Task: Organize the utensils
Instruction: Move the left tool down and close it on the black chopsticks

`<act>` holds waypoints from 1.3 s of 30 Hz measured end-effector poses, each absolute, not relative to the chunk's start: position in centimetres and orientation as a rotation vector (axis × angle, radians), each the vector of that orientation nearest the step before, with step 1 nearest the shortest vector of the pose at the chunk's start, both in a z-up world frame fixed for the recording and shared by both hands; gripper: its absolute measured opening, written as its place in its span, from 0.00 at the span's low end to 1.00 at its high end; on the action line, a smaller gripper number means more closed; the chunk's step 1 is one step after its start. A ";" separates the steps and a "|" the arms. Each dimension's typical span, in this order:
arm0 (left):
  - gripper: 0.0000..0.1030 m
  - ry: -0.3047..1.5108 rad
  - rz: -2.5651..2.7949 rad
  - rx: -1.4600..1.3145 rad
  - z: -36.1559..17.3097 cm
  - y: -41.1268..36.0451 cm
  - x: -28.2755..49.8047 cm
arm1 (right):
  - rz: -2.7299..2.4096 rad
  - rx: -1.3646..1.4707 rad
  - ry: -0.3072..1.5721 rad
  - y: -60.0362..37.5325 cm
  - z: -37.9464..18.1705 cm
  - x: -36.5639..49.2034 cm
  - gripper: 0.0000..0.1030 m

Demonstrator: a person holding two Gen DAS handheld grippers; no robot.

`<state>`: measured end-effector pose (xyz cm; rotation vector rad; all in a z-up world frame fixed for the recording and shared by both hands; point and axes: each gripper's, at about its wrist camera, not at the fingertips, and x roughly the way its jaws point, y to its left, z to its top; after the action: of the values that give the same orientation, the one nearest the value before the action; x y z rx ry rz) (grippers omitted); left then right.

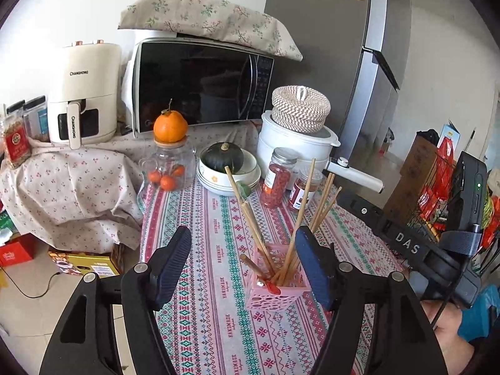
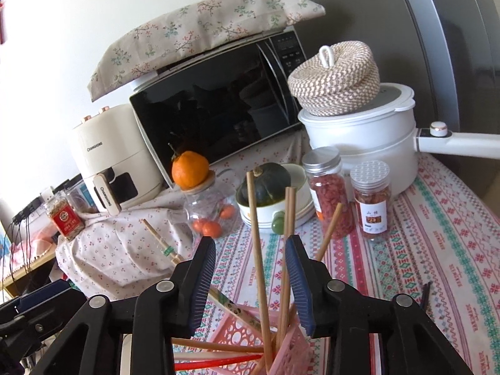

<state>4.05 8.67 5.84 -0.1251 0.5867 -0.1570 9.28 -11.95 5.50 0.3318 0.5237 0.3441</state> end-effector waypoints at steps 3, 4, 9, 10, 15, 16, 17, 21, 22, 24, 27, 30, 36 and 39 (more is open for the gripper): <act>0.73 0.592 -0.167 -0.104 6.0 7.9 3.7 | 0.333 0.354 0.558 -13.5 6.0 8.9 0.54; 0.74 0.592 -0.173 -0.093 6.1 7.5 3.5 | 0.330 0.359 0.574 -14.1 6.1 8.8 0.55; 0.78 0.579 -0.202 -0.042 6.4 5.7 2.5 | 0.341 0.389 0.657 -16.7 6.6 8.0 0.69; 0.79 0.583 -0.211 -0.036 6.4 5.4 2.3 | 0.338 0.390 0.666 -17.2 6.7 7.8 0.70; 0.81 0.611 -0.253 0.010 5.9 3.3 1.5 | 0.298 0.384 0.709 -19.4 6.6 6.9 0.76; 0.82 0.616 -0.261 0.024 5.8 2.8 1.4 | 0.287 0.378 0.720 -19.8 6.5 6.8 0.76; 0.83 0.624 -0.269 0.039 5.6 2.3 1.3 | 0.275 0.371 0.731 -20.2 6.4 6.6 0.76; 0.84 0.683 -0.313 0.095 4.5 0.0 1.1 | 0.228 0.327 0.779 -21.5 5.6 6.2 0.78; 0.84 0.703 -0.323 0.109 4.1 -0.6 1.1 | 0.215 0.321 0.794 -21.9 5.3 6.1 0.79; 0.84 0.752 -0.344 0.138 3.2 -1.9 1.3 | 0.191 0.319 0.834 -22.7 4.6 6.2 0.79; 0.84 0.836 -0.372 0.176 1.4 -3.9 1.7 | 0.141 0.330 0.918 -24.2 3.4 6.4 0.80; 0.84 0.925 -0.399 0.191 -0.5 -5.8 2.1 | 0.098 0.342 0.995 -25.7 2.0 6.6 0.80; 0.68 1.035 -0.426 0.154 -3.4 -9.4 3.5 | 0.041 0.349 1.115 -28.3 -0.4 6.7 0.80; 0.43 1.082 -0.433 0.155 -5.0 -11.6 5.1 | 0.018 0.359 1.144 -29.5 -1.2 6.7 0.80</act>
<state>5.12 -11.56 -5.02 0.1549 1.0821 -0.4326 6.71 -29.45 -1.24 0.3594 1.1442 0.0185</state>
